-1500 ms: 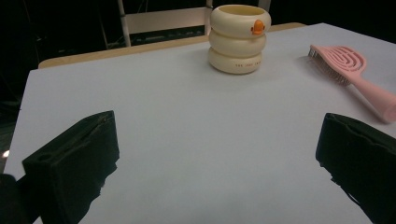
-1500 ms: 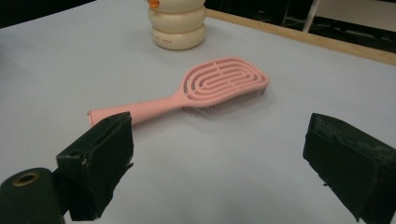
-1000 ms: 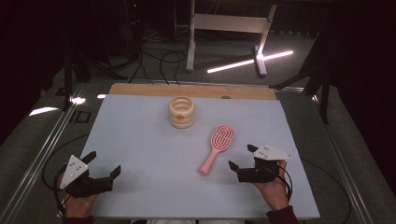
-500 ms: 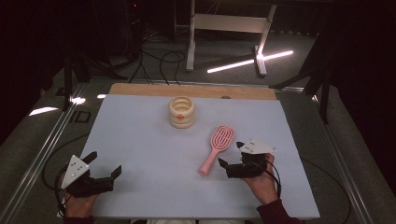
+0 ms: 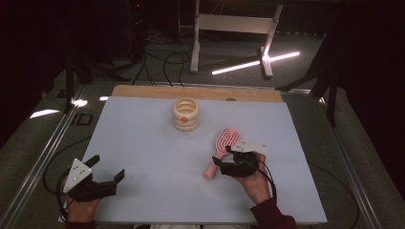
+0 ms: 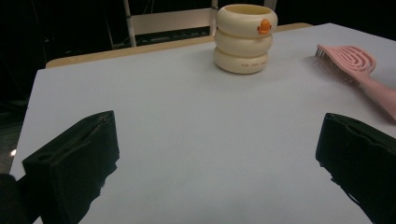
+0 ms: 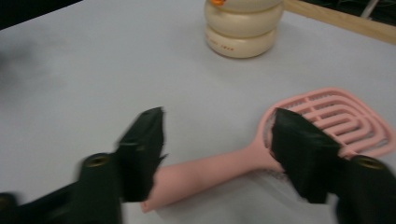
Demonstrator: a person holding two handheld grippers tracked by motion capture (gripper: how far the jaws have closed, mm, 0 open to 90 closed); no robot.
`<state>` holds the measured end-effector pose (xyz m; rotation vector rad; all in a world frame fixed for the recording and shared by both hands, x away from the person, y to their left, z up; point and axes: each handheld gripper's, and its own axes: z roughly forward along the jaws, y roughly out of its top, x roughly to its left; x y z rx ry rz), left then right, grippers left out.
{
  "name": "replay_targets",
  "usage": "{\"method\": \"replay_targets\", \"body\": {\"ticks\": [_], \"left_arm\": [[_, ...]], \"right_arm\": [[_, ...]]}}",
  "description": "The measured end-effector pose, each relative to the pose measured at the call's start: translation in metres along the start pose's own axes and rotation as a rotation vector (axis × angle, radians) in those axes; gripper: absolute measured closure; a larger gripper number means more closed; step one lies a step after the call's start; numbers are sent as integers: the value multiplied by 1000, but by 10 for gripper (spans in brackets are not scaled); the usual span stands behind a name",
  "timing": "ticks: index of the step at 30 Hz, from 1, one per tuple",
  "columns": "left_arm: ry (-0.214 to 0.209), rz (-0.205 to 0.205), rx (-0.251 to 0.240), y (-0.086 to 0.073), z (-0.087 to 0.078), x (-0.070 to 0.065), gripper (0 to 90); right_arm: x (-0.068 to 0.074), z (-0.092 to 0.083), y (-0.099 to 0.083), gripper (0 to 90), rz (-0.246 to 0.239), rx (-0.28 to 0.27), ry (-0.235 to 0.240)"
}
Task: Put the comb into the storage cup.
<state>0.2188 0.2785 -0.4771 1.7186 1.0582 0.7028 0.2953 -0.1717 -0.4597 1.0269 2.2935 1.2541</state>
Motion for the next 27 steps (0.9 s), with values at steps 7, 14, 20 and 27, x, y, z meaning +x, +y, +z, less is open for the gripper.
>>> {"method": "replay_targets", "body": {"ticks": [7, 14, 20, 27], "left_arm": [[1, 0, 0, 0, 0, 0, 0], [2, 1, 1, 0, 0, 0, 0], [4, 0, 1, 0, 0, 1, 0], [6, -2, 1, 0, 0, 1, 0]], "right_arm": [[11, 17, 1, 721, -13, 55, 23], [24, 33, 0, 900, -26, 89, 31], [33, 42, -1, 900, -69, 118, 27], [35, 48, -3, 900, -73, 136, 33]]}}
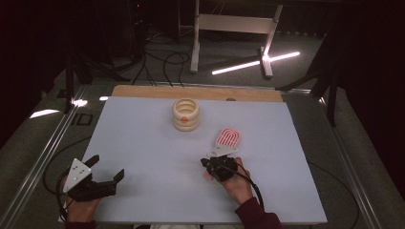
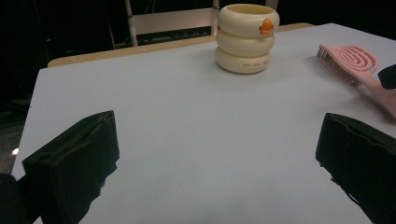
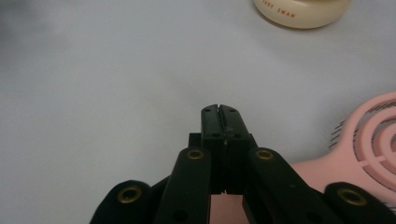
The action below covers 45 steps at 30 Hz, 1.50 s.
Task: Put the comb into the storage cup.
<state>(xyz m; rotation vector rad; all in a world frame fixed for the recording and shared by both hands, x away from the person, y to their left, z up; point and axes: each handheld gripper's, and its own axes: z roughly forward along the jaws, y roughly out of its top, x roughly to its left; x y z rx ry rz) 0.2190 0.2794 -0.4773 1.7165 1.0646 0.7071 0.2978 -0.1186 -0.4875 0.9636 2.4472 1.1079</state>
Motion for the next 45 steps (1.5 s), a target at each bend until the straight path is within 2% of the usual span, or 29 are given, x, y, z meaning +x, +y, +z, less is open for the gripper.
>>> {"method": "replay_targets", "body": {"ticks": [14, 34, 45], "left_arm": [[5, -3, -2, 0, 0, 0, 0], [7, -3, -4, 0, -1, 1, 0], [5, -5, -2, -1, 0, 0, 0]], "right_arm": [[2, 10, -9, 900, -8, 49, -3], [-3, 2, -14, 884, -27, 89, -28], [-16, -9, -28, 875, 7, 100, -52]]}}
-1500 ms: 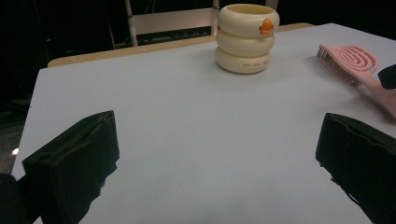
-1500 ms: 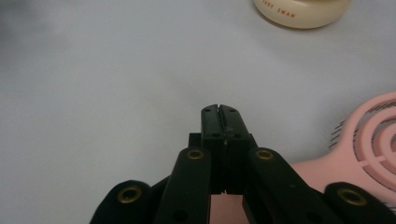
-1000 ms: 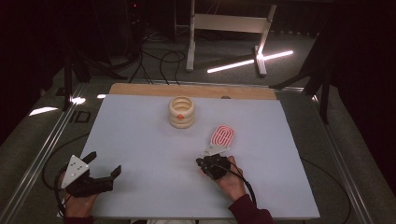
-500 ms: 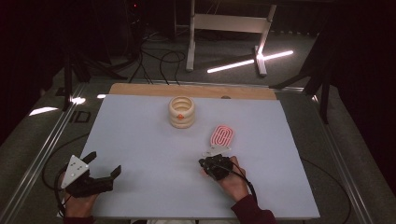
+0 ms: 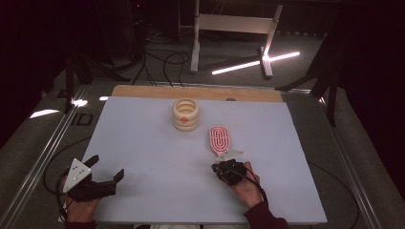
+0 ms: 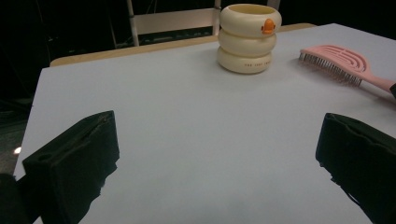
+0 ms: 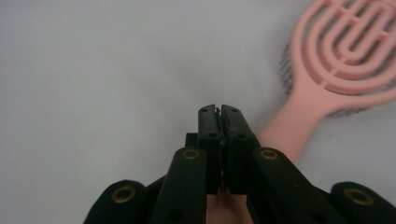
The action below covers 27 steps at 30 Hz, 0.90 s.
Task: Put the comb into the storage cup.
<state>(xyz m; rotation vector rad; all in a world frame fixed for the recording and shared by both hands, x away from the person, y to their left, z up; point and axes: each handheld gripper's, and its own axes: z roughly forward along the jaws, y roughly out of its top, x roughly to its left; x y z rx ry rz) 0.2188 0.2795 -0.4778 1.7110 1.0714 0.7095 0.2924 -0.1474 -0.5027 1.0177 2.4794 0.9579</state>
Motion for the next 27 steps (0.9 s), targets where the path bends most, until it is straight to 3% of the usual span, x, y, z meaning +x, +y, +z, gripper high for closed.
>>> {"method": "replay_targets", "body": {"ticks": [22, 27], "left_arm": [[-1, 1, 4, 0, 0, 0, 0], [-1, 3, 5, 0, 1, 0, 0]], "right_arm": [[-30, -22, -15, 869, 60, -12, -51], [-31, -23, -16, 864, 56, -18, -46]]}}
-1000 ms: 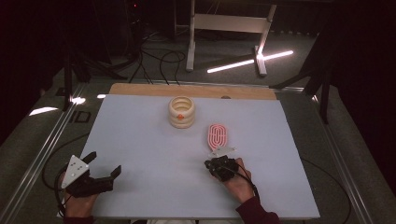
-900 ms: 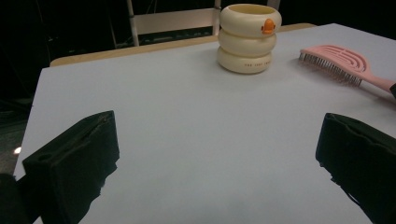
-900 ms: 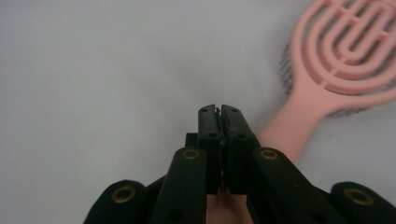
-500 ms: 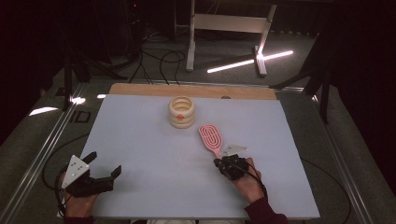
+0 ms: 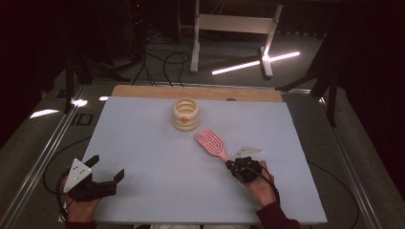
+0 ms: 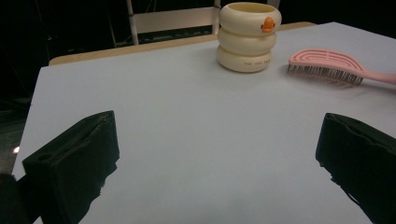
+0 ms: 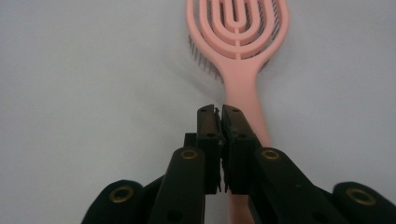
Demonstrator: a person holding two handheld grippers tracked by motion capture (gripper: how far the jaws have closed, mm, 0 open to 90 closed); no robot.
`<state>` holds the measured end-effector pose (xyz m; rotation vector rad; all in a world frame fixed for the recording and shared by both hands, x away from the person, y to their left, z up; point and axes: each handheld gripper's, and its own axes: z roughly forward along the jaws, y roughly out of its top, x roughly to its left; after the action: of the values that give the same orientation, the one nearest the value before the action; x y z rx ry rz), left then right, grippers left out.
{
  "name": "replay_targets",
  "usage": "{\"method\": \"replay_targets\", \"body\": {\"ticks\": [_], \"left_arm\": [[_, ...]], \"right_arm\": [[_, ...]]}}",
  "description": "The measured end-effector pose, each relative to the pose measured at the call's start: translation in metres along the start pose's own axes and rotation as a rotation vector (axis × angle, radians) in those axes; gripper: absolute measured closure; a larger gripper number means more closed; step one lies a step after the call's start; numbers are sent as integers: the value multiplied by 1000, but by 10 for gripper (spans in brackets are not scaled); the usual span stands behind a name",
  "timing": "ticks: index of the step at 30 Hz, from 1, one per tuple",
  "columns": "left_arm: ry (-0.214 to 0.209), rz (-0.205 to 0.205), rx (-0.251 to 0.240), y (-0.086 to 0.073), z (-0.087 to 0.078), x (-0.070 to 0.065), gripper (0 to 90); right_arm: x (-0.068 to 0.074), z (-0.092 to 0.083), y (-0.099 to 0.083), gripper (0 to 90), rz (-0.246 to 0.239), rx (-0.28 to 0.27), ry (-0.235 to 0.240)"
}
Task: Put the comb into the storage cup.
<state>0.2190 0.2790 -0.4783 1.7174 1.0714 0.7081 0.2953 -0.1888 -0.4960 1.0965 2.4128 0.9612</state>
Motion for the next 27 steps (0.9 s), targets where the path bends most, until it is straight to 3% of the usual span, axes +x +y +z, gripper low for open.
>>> {"method": "replay_targets", "body": {"ticks": [7, 10, 14, 18, 24, 27], "left_arm": [[0, -3, -3, 0, -1, 1, 0], [2, -3, -5, 0, -1, 1, 0], [3, -6, -9, 0, -2, 2, 0], [6, -10, -12, 0, -3, 2, 0], [9, -9, -20, 1, -4, 2, 0], [8, -12, -25, 1, -4, 2, 0]], "right_arm": [[1, -18, 2, 792, -47, -123, 28], [-3, -31, 2, 685, -57, -192, 26], [-12, -51, -4, 539, -33, -295, 8], [-24, -69, -16, 406, 22, -373, -22], [-33, -91, -33, 154, 61, -447, -104], [-36, -96, -44, 114, 69, -453, -121]]}}
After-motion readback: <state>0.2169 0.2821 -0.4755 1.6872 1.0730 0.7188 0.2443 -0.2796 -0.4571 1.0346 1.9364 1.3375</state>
